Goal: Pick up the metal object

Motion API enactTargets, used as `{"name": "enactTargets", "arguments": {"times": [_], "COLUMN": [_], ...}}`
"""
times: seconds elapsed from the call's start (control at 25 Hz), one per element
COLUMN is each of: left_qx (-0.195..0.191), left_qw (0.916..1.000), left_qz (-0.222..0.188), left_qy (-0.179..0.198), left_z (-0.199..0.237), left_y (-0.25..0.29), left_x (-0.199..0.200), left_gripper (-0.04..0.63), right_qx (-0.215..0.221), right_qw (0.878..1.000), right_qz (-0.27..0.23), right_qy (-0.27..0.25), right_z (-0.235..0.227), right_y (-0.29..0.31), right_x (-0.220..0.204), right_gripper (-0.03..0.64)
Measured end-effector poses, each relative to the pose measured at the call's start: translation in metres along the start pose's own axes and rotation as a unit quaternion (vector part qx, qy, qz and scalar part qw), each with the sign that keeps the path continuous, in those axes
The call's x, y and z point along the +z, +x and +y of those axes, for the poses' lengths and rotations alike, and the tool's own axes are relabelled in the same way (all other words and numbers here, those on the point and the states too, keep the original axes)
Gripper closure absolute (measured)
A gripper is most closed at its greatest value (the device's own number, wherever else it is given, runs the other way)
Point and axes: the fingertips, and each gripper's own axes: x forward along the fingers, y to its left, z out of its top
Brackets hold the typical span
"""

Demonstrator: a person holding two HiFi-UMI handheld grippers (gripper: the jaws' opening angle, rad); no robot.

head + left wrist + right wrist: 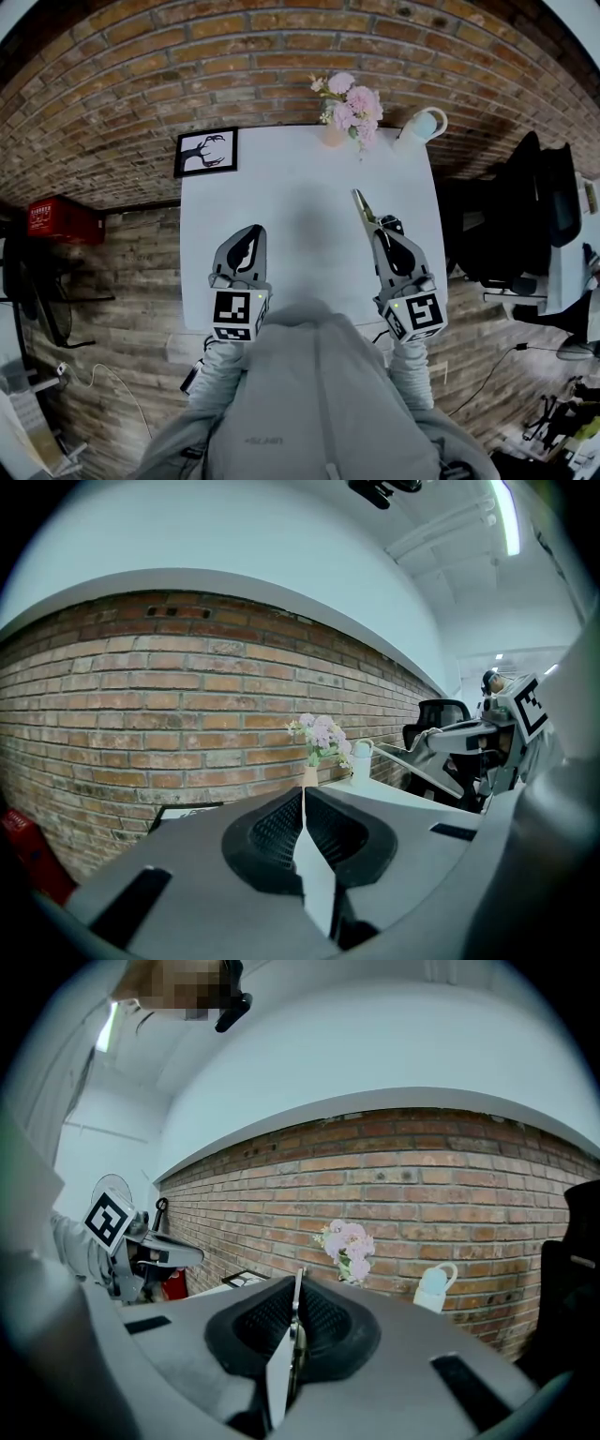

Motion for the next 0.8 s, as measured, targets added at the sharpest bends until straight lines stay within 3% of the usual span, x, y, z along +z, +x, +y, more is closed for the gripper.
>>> {"name": "enactTargets", "arguments": {"times": [0.8], "left_qx": [0.004], "left_qw": [0.9999], "left_qz": [0.009], "left_qy": [-0.008], "left_z": [0.012], "left_y": [0.012], "left_x": [-0.004], "left_gripper": [0.563], "right_qx": [-0.003], "right_qw": [1.0], "right_qz": [0.011], "right_qy": [0.008], "right_z": [-0.009], "right_y": [0.015], "right_x": [-0.004], "right_gripper": [0.588]}}
